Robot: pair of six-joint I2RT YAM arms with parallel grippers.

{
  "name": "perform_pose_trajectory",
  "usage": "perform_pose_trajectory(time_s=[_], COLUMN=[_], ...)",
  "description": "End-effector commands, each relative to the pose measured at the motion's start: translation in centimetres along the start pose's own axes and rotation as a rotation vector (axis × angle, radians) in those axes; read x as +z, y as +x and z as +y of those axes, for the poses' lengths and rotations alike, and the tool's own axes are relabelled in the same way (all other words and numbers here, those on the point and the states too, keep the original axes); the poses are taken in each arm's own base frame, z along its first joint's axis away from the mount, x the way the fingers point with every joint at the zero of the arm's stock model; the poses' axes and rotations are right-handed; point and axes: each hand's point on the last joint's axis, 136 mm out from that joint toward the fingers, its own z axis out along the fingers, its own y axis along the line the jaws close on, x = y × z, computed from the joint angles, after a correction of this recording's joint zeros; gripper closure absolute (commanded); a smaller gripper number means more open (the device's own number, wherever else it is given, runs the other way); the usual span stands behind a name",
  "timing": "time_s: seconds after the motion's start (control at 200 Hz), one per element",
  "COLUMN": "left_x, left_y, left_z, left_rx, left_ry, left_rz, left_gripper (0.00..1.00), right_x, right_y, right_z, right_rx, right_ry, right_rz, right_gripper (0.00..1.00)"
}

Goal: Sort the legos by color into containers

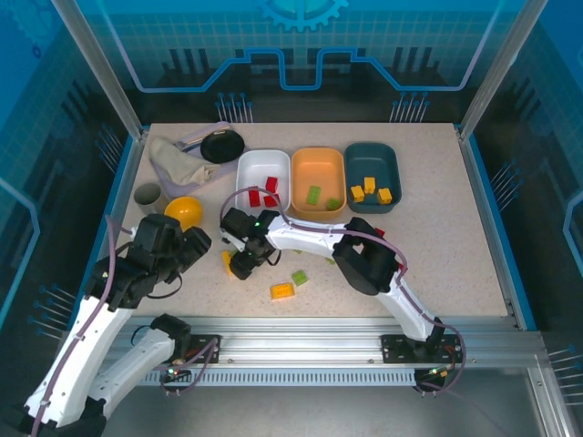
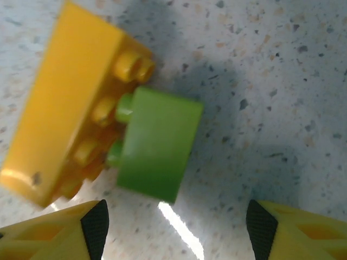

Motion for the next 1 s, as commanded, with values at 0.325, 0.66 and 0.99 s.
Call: perform_pose_trajectory(time_s=[0.325, 0.66, 0.99], left_x=[-1.2, -0.6, 2.8], left_y=[0.5, 0.6, 2.3], left_z=[0.9, 0.3, -6.1], left_rx=[0.034, 0.041, 0.081], left_ry=[-0.031, -0.015, 0.206], left_rz=[0.022, 0.038, 0.18], left_gripper=[0.2, 0.2, 0.21], right_x=[2.0, 0.4, -11.9], right_y=[-2.8, -3.5, -3.0], right_z=[-0.6, -1.2, -9.4], right_rx=[0.101, 0.128, 0.355], right_ry=[-0.01, 0.001, 0.12], right_rz=[-0.005, -0.028, -0.225], right_gripper=[0.33, 0.71, 0.8])
